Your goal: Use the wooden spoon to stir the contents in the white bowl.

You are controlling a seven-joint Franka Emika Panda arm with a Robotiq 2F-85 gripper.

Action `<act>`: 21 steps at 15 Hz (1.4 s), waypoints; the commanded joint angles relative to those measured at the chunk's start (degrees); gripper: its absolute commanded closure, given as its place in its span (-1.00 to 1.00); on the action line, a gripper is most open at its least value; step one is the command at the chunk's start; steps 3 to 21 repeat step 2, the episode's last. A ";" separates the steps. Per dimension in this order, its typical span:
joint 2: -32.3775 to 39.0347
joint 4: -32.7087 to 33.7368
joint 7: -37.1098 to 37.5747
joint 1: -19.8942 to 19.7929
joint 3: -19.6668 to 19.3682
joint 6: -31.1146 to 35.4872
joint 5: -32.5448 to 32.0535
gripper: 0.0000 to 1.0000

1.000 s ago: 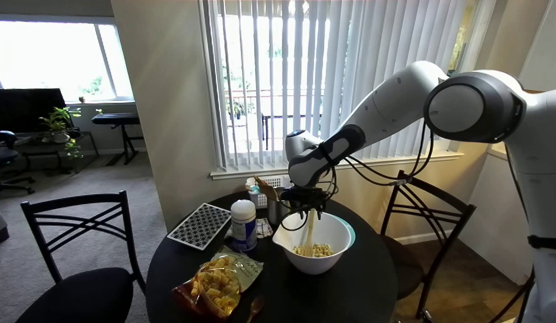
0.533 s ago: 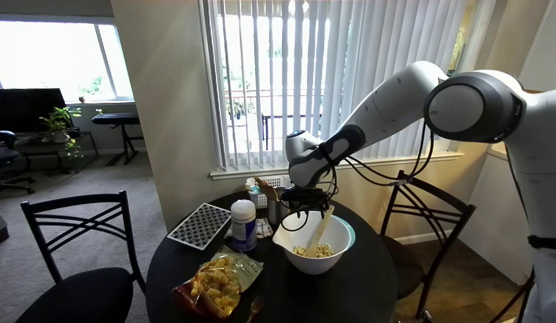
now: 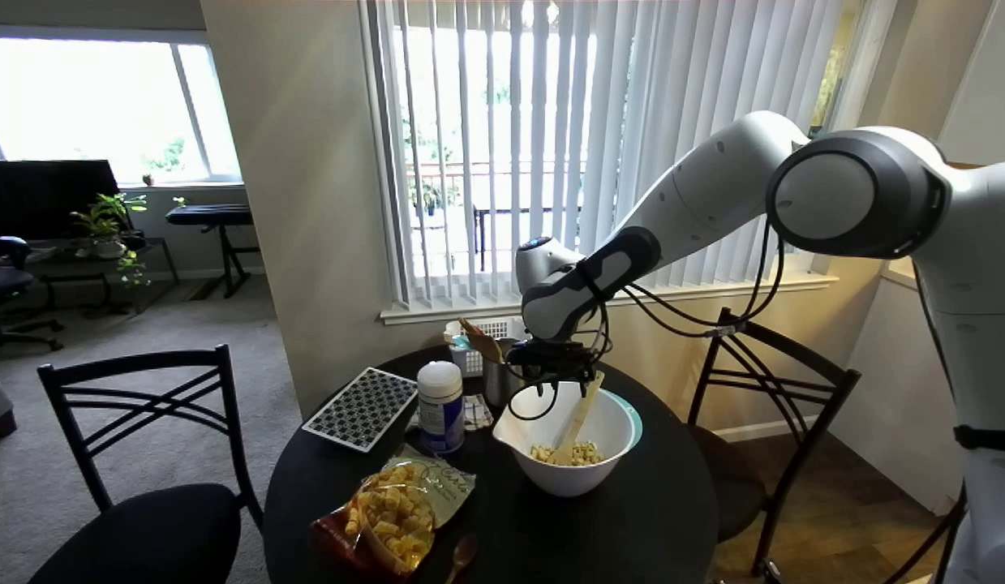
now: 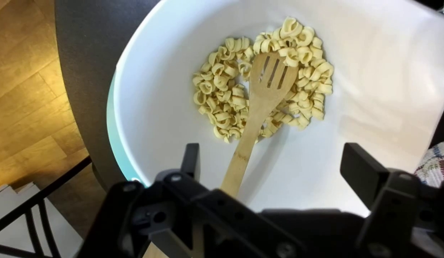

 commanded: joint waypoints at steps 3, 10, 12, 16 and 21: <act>0.02 0.10 0.01 -0.10 0.12 -0.11 -0.03 -1.00; 0.02 0.10 0.01 -0.10 0.12 -0.11 -0.03 -1.00; 0.02 0.10 0.01 -0.10 0.12 -0.11 -0.03 -1.00; 0.02 0.10 0.01 -0.10 0.12 -0.11 -0.03 -1.00; 0.02 0.10 0.01 -0.10 0.12 -0.11 -0.03 -1.00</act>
